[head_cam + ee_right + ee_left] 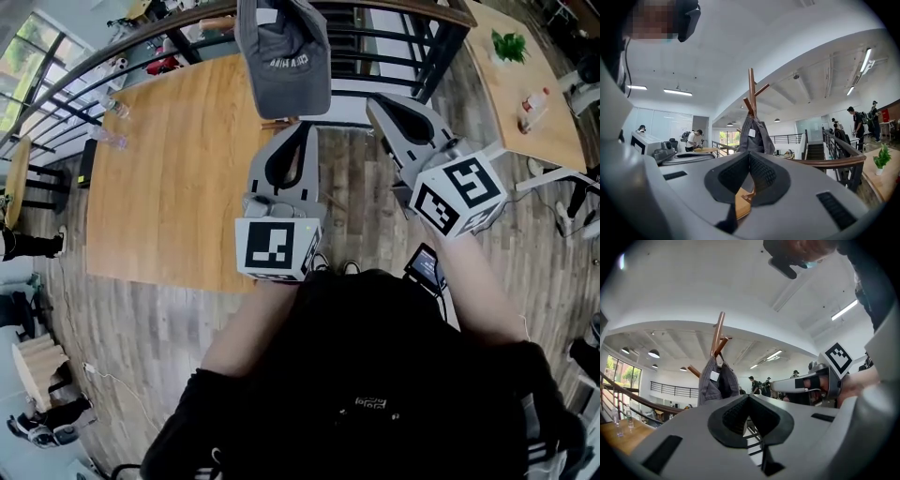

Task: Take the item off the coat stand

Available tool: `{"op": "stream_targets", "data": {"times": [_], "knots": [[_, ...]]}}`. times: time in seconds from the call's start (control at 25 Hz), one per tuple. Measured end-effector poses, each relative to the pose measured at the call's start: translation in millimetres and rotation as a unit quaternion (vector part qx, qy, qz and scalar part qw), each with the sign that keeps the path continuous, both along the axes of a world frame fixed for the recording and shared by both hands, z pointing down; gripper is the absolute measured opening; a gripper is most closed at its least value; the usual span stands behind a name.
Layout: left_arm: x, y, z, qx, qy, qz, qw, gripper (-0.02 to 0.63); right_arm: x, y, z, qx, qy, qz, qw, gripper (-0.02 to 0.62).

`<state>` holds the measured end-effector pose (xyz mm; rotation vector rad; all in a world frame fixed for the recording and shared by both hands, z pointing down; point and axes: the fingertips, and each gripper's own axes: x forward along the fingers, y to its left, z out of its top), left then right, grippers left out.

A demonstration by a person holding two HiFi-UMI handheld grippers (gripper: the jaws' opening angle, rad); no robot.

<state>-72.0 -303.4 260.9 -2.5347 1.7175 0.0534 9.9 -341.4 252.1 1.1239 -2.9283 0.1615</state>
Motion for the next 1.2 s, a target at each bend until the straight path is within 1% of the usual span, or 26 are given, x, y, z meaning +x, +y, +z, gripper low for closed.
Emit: {"op": "stream_targets", "data": {"times": [0.12, 0.28, 0.36, 0.48, 0.72, 0.8, 0.84, 0.92, 1.0, 1.08, 1.2], "knots": [[-13.0, -4.6, -4.4, 0.003, -0.002, -0.015, 0.9999, 0.005, -8.3, -7.6, -4.0, 0.003, -0.005, -0.009, 1.000, 0.018], [-21.0, -9.3, -6.4, 0.005, -0.002, -0.019, 0.9998, 0.005, -22.8, -9.6, -4.2, 0.005, -0.006, -0.018, 1.000, 0.018], [-21.9, -13.4, -3.7, 0.001, -0.008, -0.015, 0.9999, 0.005, -31.5, -11.2, -2.2, 0.003, -0.006, -0.026, 1.000, 0.018], [-17.0, -19.2, 2.5, -0.007, -0.028, 0.000, 0.9996, 0.005, -41.8, -14.1, 1.6, 0.000, -0.003, -0.033, 0.999, 0.018], [-33.9, -32.2, -4.4, 0.000, -0.021, 0.002, 0.9998, 0.005, -50.8, -27.0, 8.5, -0.008, 0.005, -0.020, 1.000, 0.020], [-35.1, -34.1, -7.7, 0.006, -0.024, 0.007, 0.9997, 0.035, -51.4, -33.3, 6.2, -0.006, 0.003, -0.011, 1.000, 0.020], [-35.0, -34.9, -8.4, 0.008, -0.027, 0.009, 0.9996, 0.064, -51.7, -36.3, 4.3, -0.003, 0.002, -0.005, 1.000, 0.023], [-36.4, -38.3, -8.3, 0.009, -0.028, 0.014, 0.9995, 0.111, -52.8, -41.8, 1.3, 0.001, 0.002, 0.004, 1.000, 0.056], [-41.6, -44.2, -8.1, 0.009, -0.026, 0.014, 0.9995, 0.130, -55.2, -47.4, 1.5, 0.001, 0.003, 0.010, 1.000, 0.084], [-47.9, -49.9, -9.8, 0.011, -0.022, 0.011, 0.9996, 0.148, -57.2, -52.4, 3.8, 0.000, 0.003, 0.017, 1.000, 0.098], [-52.9, -55.6, -17.9, 0.021, -0.014, 0.011, 0.9996, 0.204, -54.0, -61.4, 4.0, 0.000, 0.002, 0.035, 0.999, 0.124]]}}
